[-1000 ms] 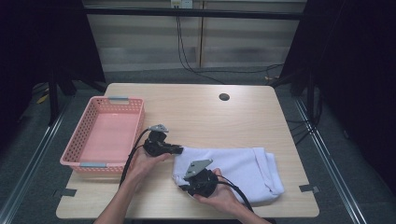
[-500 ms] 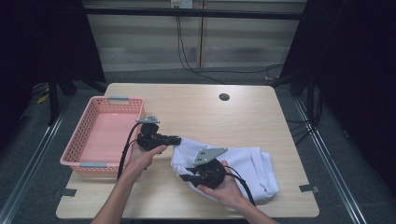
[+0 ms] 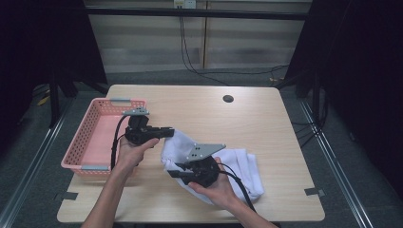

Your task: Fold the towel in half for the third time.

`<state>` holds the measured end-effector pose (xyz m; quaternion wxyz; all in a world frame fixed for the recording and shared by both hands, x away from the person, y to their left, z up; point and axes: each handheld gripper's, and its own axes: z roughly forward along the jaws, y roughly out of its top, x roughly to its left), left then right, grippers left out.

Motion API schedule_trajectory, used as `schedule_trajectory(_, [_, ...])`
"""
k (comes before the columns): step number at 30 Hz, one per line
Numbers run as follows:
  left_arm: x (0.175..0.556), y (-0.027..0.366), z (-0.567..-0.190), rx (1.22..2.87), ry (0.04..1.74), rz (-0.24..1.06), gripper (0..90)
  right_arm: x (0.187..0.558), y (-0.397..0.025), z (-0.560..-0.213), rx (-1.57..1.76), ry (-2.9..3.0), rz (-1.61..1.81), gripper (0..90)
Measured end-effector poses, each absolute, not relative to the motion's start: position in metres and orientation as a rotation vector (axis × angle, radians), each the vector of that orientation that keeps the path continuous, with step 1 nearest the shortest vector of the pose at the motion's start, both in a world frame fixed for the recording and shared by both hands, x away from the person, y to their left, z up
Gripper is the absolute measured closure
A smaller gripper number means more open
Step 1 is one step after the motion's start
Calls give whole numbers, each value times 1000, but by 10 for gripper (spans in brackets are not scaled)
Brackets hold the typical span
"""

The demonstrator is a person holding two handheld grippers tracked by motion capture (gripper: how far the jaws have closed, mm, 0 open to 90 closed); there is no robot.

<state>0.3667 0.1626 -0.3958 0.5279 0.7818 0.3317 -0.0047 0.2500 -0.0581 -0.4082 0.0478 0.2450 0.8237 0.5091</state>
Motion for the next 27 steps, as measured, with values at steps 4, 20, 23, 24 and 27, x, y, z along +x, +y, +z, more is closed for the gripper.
schedule_trajectory(4, [369,154,-402,1902,813,-4,827,251,-61,-416,777,2508,1540,754])
schedule_trajectory(20, [379,76,-404,1953,749,-45,818,241,-130,-429,939,2401,1533,748])
schedule_trajectory(23, [381,63,-407,1963,737,-62,813,237,-145,-430,982,2374,1549,747])
schedule_trajectory(24, [382,60,-407,1973,731,-63,811,235,-148,-429,986,2367,1546,746])
schedule_trajectory(27, [383,51,-407,1988,721,-70,807,232,-157,-429,1002,2349,1554,742])
